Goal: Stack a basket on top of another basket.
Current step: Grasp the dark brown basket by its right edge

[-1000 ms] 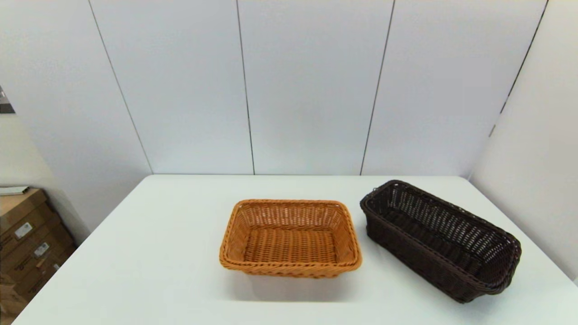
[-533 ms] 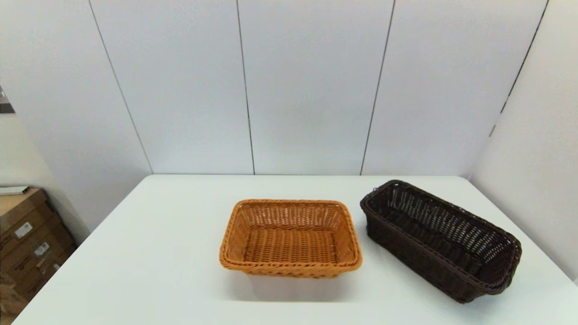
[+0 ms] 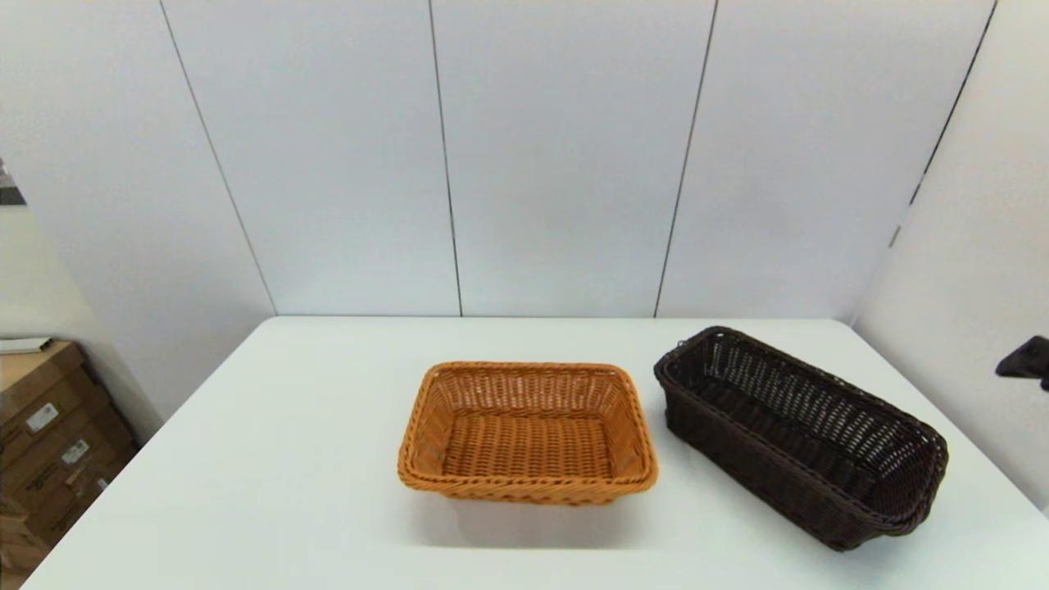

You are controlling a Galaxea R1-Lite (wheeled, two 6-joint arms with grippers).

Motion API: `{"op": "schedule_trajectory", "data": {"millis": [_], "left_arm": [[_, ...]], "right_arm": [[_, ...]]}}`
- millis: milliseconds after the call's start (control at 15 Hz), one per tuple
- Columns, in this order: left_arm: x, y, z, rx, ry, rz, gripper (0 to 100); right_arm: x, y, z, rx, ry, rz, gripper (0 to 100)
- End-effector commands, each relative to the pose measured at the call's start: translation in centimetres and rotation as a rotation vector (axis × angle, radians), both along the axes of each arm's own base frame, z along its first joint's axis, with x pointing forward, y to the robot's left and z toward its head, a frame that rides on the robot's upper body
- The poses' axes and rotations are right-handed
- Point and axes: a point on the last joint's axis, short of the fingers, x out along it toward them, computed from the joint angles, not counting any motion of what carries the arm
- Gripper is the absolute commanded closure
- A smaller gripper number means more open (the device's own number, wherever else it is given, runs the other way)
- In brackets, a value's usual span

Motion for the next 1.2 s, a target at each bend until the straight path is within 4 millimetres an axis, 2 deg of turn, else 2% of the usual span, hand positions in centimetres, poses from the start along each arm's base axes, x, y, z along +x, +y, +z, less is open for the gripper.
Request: {"op": "schedule_trajectory", "data": {"millis": [67,400,800,1000,1200], "left_arm": [[0.0,0.0,0.0,-0.001,0.000,0.001,0],[0.0,0.0,0.0,-0.001,0.000,0.001,0],[0.0,0.0,0.0,-0.001,0.000,0.001,0],[0.0,0.0,0.0,-0.001,0.002,0.001,0],[0.0,0.0,0.0,-0.001,0.000,0.000,0]], "right_arm": [[1.8,0.2,-3.5,0.121,0.157,0.048,0],[3.2,0.0,-6.3,0.242,0.262,0.048,0],[6.9,-0.8,-10.8,0.325,0.370,0.017,0],[8.9,-1.9,-13.3,0.366,0.398,-0.011,0],[9.9,-3.5,-15.7,0.451,0.423,-0.035,0]]}}
